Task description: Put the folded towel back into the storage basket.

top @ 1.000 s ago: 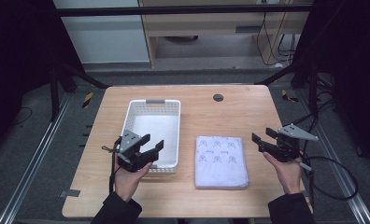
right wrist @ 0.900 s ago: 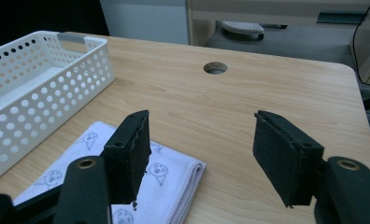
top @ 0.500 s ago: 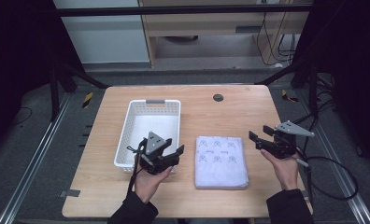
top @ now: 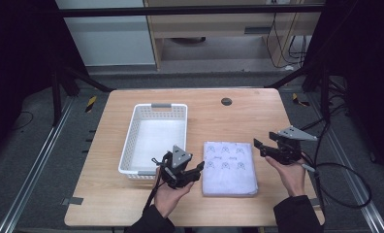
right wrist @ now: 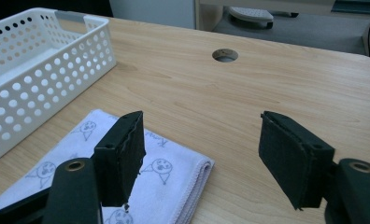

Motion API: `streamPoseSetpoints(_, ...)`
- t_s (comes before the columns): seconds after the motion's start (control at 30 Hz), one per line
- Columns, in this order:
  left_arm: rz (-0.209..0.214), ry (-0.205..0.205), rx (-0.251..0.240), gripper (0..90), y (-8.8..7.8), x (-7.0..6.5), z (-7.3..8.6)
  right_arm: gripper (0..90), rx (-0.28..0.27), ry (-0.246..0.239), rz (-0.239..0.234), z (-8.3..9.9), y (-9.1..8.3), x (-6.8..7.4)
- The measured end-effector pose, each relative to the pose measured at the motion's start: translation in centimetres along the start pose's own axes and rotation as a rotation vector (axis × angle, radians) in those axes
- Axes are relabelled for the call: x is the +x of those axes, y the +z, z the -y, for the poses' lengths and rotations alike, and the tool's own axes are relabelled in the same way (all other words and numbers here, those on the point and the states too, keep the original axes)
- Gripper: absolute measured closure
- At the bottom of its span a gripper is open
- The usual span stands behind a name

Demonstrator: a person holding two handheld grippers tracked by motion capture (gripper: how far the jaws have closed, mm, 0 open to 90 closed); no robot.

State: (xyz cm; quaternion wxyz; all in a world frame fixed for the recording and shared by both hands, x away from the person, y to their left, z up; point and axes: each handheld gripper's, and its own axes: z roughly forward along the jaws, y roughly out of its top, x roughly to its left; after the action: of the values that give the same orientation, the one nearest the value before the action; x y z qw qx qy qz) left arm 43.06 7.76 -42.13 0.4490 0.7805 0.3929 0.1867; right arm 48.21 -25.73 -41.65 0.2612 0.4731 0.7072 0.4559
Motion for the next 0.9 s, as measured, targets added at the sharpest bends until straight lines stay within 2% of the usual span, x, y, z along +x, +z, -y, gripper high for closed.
streamPoseSetpoints(0.27, 0.009, 0.016, 0.036, 49.1, 1.2, -1.1, 0.9, 31.3, 0.026, -0.016, 0.000, 0.3, 0.8, 0.3)
streamPoseSetpoints(0.33, 0.014, 0.004, 0.040, 49.2, 1.6, -1.3, 1.1, 31.2, 0.029, -0.015, -0.003, 0.4, 0.9, 0.4)
streamPoseSetpoints(0.6, 0.020, 0.014, 0.076, 49.3, 2.7, -2.0, 2.0, 30.8, 0.045, -0.020, -0.011, 0.7, 1.5, 0.8)
streamPoseSetpoints(0.67, 0.022, 0.018, 0.087, 49.3, 2.9, -2.1, 2.3, 30.8, 0.047, -0.023, -0.012, 0.8, 1.6, 0.8)
streamPoseSetpoints(0.77, 0.016, 0.018, 0.098, 49.3, 3.1, -2.3, 2.9, 30.9, 0.047, 0.001, -0.018, 1.2, 1.8, 0.5)
streamPoseSetpoints(0.9, 0.014, 0.004, 0.120, 49.6, 3.6, -2.4, 3.5, 30.9, 0.085, 0.006, -0.011, 2.1, 2.4, 0.0)
